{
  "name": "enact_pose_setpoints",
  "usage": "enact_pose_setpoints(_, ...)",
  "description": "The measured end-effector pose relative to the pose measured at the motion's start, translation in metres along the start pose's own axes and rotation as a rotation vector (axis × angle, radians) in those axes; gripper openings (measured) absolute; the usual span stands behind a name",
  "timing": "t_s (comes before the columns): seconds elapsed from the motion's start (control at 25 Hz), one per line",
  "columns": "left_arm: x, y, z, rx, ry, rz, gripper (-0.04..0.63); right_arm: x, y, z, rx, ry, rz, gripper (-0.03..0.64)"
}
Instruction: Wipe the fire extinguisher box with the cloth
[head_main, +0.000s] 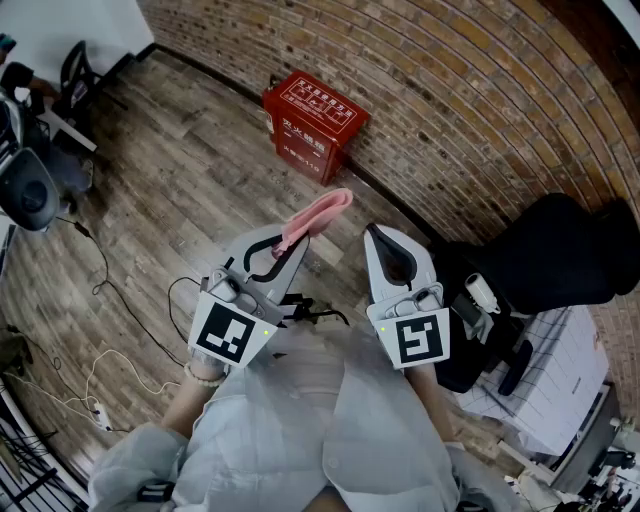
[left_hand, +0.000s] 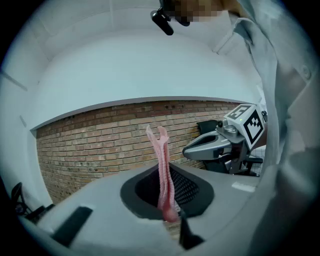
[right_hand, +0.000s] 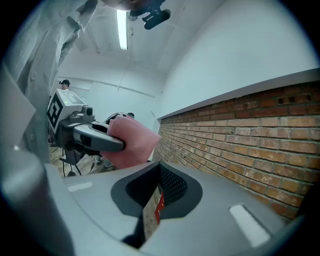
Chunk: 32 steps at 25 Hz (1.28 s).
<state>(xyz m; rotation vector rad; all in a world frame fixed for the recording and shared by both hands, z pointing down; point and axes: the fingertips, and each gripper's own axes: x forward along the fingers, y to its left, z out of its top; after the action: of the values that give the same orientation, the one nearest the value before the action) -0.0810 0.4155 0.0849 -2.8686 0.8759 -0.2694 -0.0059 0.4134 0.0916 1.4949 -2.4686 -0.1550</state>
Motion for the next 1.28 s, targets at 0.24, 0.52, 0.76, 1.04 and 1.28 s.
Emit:
enact_pose_setpoints(0.24,0.001,0.000,-0.001,-0.004,-0.005,-0.004,0.012,0.002,0.001,0.000,-0.001,0.001,0.000,0.006)
enact_pose_setpoints(0.52,0.000,0.000,-0.001,-0.013,-0.007,-0.010,0.012,0.000,0.002,0.000,0.000,0.007,-0.008,0.006)
enact_pose_setpoints(0.76,-0.009,0.005,-0.001,-0.010,-0.017,-0.010,0.012,0.001,0.006,0.005,0.021,-0.007,-0.028,0.006)
enact_pose_setpoints(1.04,-0.030,0.015,-0.005,0.022,-0.024,-0.019,0.012,0.004,0.021,0.011,0.013,-0.018,-0.068,0.008)
enact_pose_setpoints(1.28,-0.047,0.026,-0.007,0.033,-0.042,-0.029,0.012,0.010,0.040,0.012,0.000,-0.006,-0.090,0.008)
